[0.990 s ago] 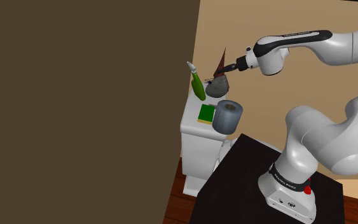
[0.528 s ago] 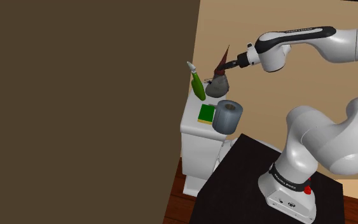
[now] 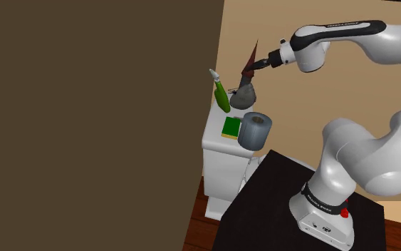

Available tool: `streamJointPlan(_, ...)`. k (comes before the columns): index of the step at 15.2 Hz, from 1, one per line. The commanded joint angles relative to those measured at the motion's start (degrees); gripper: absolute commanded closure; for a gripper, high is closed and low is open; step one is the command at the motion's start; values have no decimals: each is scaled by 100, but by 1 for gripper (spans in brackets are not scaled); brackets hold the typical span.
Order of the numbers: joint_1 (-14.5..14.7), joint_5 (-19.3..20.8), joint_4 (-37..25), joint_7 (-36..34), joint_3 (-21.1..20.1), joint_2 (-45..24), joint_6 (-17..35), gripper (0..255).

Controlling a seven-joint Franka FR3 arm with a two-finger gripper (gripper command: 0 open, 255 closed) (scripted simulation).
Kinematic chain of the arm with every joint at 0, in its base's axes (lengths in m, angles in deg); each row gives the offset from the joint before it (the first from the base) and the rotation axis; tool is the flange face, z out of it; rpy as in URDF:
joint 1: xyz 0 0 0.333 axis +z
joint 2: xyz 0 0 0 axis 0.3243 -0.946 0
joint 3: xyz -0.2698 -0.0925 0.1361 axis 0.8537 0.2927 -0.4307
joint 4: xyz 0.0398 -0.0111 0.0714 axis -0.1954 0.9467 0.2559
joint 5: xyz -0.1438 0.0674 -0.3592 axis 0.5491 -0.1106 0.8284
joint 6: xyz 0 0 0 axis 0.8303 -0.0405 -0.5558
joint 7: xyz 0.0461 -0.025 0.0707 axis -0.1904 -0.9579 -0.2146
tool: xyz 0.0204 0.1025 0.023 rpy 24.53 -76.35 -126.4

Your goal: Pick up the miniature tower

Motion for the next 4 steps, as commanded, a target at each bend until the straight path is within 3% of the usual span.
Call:
streamJointPlan(1, -102, 9, -84, -102, -143, -27, -133, 255)
streamJointPlan(4, -151, 15, -130, -157, -216, -40, -201, 255)
